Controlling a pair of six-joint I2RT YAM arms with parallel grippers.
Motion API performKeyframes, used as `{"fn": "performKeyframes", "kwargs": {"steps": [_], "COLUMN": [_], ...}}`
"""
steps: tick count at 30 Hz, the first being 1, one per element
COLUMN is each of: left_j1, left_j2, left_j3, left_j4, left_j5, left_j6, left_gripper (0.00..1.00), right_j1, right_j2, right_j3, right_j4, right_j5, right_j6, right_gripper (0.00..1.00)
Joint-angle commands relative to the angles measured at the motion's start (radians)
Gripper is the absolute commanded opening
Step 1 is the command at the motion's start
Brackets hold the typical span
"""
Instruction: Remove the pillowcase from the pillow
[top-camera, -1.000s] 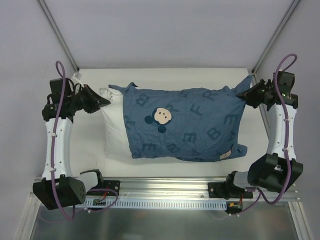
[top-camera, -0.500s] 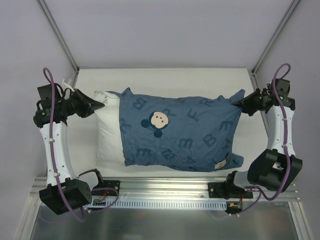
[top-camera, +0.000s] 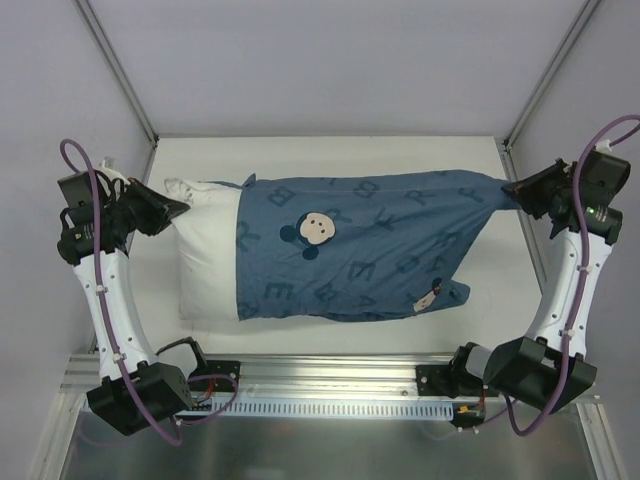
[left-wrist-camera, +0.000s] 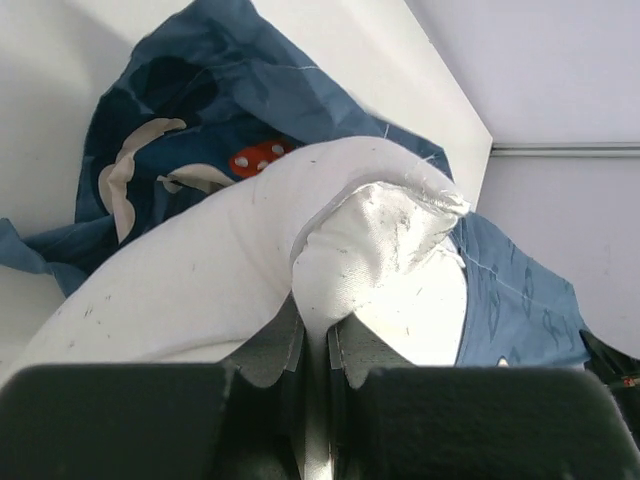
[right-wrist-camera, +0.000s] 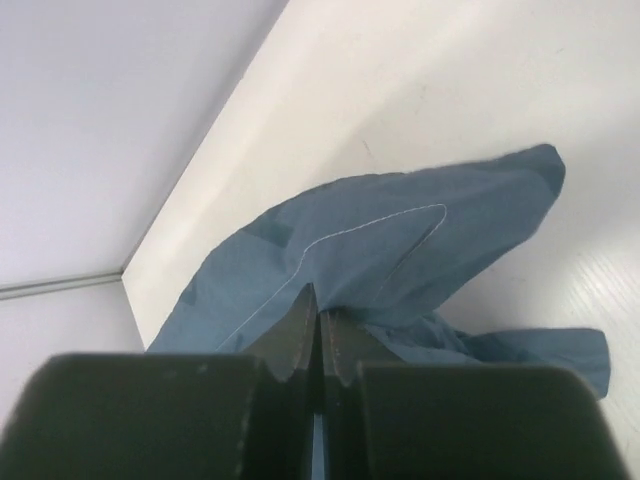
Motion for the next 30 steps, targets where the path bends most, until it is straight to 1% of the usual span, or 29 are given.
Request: {"fn": "performKeyframes", "kwargs": {"steps": [1, 3, 7, 11, 12, 13, 15, 17, 19, 20, 22, 23, 24, 26, 27, 28, 29, 30], "left_j1": [0.010, 0.015, 0.030, 0.101, 0.143, 0.162, 0.199, 0.208, 0.208, 0.207, 0.185, 0.173, 0.155, 0.080, 0.053, 0.027, -0.012, -0.026], "left_j2": [-0.031, -0.034, -0.031, -0.004, 0.004, 0.024, 0.042, 0.065, 0.087, 0.096, 0.125, 0.136, 0.163, 0.202, 0.248, 0.271, 0.294, 0.347], "left_j3": [0.026, 0.019, 0.035, 0.098, 0.115, 0.150, 0.173, 0.203, 0.216, 0.216, 0.204, 0.197, 0.187, 0.175, 0.177, 0.183, 0.189, 0.216], "left_j4": [0.083, 0.083, 0.078, 0.049, 0.042, 0.035, 0.029, 0.029, 0.031, 0.031, 0.032, 0.031, 0.032, 0.042, 0.045, 0.049, 0.051, 0.054], "left_j5": [-0.048, -0.056, -0.062, -0.046, -0.039, -0.038, -0.029, -0.036, -0.039, -0.038, -0.068, -0.087, -0.108, -0.195, -0.228, -0.258, -0.281, -0.268], "left_j6": [0.004, 0.004, -0.002, -0.005, -0.010, -0.019, -0.036, -0.056, -0.062, -0.062, -0.045, -0.041, -0.037, -0.034, -0.036, -0.040, -0.042, -0.022], "left_gripper": [0.00, 0.00, 0.00, 0.00, 0.00, 0.00, 0.00, 0.00, 0.00, 0.00, 0.00, 0.00, 0.00, 0.00, 0.00, 0.00, 0.00, 0.00], "right_j1": [-0.016, -0.018, -0.051, -0.117, -0.148, -0.165, -0.193, -0.203, -0.197, -0.188, -0.130, -0.099, -0.034, 0.028, 0.087, 0.112, 0.132, 0.163], "right_j2": [0.011, -0.003, -0.004, -0.024, -0.029, -0.035, -0.038, -0.043, -0.034, -0.011, 0.015, 0.031, 0.073, 0.133, 0.211, 0.257, 0.303, 0.380], "right_j3": [-0.059, -0.095, -0.100, 0.001, 0.056, 0.083, 0.124, 0.158, 0.152, 0.147, 0.127, 0.117, 0.106, 0.101, 0.113, 0.130, 0.184, 0.214], "right_j4": [0.079, 0.092, 0.092, 0.046, 0.029, 0.015, -0.016, -0.019, -0.008, 0.001, 0.012, 0.022, 0.029, 0.015, -0.005, -0.028, -0.093, -0.138], "right_j5": [0.077, 0.133, 0.155, 0.160, 0.167, 0.170, 0.167, 0.169, 0.154, 0.147, 0.169, 0.224, 0.245, 0.308, 0.330, 0.341, 0.329, 0.313], "right_j6": [-0.024, -0.017, 0.000, 0.028, 0.029, 0.031, 0.039, 0.037, 0.040, 0.037, 0.017, 0.005, -0.026, -0.050, -0.079, -0.095, -0.113, -0.139], "right_gripper": [0.01, 0.01, 0.01, 0.01, 0.01, 0.01, 0.01, 0.01, 0.01, 0.01, 0.01, 0.01, 0.01, 0.01, 0.01, 0.01, 0.13, 0.27]}}
